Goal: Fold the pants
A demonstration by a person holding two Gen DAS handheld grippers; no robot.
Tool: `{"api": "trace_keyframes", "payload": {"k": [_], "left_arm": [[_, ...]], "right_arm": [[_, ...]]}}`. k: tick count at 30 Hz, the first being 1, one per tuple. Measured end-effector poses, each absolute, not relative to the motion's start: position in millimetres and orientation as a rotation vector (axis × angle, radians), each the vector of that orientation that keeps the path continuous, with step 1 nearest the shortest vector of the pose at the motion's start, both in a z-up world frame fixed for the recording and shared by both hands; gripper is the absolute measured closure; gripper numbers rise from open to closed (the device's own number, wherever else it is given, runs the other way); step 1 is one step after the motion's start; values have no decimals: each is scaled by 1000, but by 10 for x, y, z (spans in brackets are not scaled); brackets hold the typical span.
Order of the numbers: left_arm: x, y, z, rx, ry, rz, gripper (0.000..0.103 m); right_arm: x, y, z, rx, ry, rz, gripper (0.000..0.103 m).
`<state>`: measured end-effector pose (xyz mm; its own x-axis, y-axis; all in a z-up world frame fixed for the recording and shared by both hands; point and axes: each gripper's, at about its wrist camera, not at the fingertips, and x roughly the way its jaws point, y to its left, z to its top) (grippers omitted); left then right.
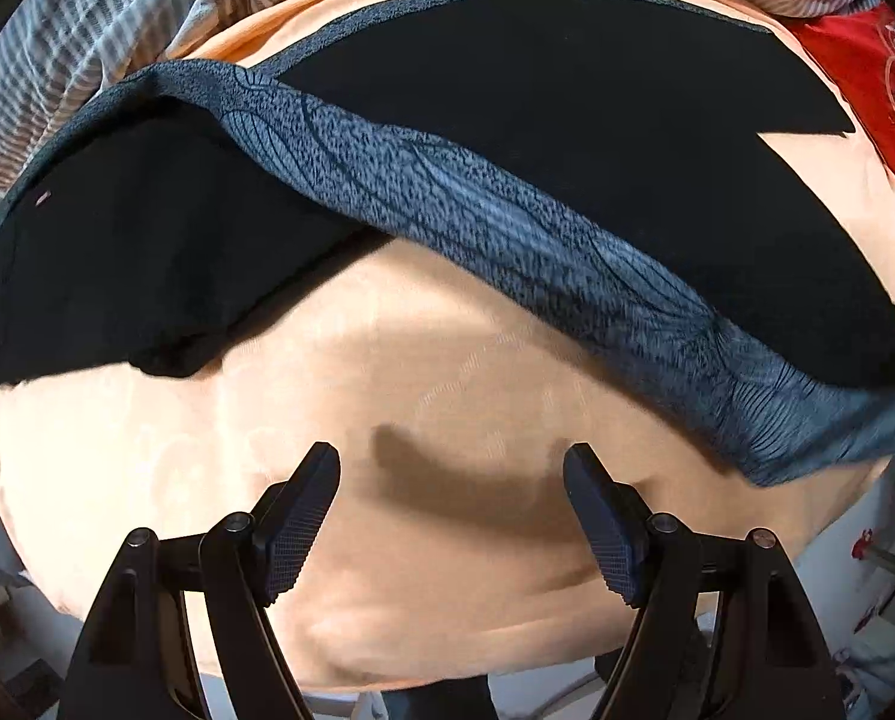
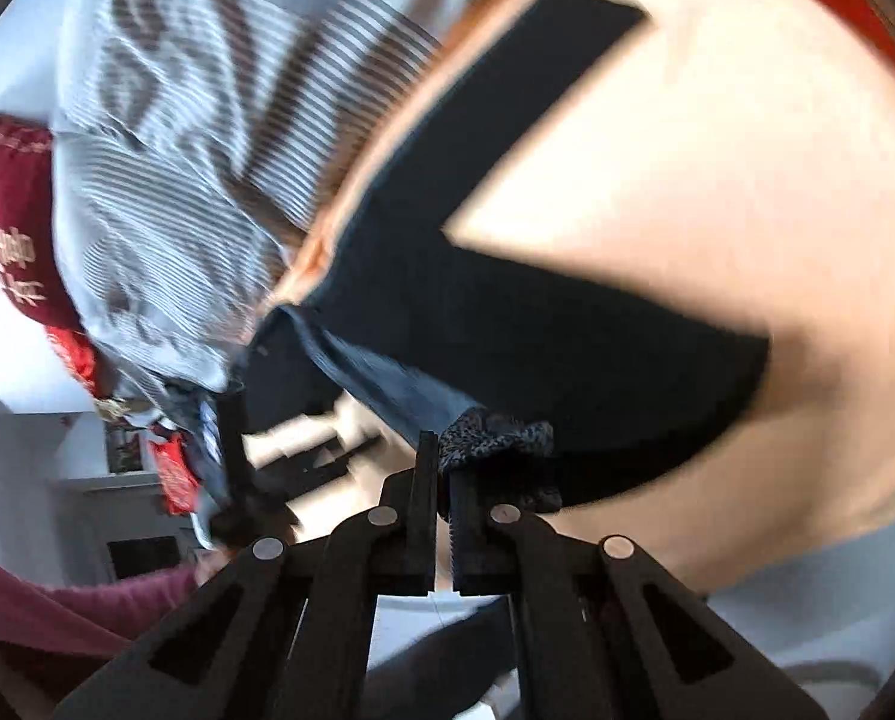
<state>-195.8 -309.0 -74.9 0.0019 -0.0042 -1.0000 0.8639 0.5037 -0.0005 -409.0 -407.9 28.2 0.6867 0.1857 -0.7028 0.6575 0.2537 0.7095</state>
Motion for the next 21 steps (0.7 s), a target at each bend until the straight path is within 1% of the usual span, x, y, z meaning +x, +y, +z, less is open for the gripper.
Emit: {"api": "trace_keyframes", "payload": {"k": [5,8,10,13,16,18,21], "left_arm": [[-2035,-3231,-798,767,1453,-783,25],[-2097,-3362,-817,735,1463,-775,25],[-2136,-3451,-842,724,1471,-771,25],[-2230,-3557,-885,719,1480,-760,25],[-2292,-3632,-949,725,1491,-747,25],[-2307,-3656,-977,722,1497,-739,25],[-2375,-3550,-1027,730,1499,-730,25]], "right_arm": [[-3885,-4508,406,1304,753,-327,100],[-3758,-4586,407,1268,809,-313,100],[-3685,-4535,267,1236,924,-271,96],[-3671,-4401,-42,1244,1066,-206,95],[-3738,-4319,-228,1280,1091,-180,92],[-3776,-4303,-333,1322,1090,-174,86],[-3787,-4297,-451,1348,1128,-183,85]]}}
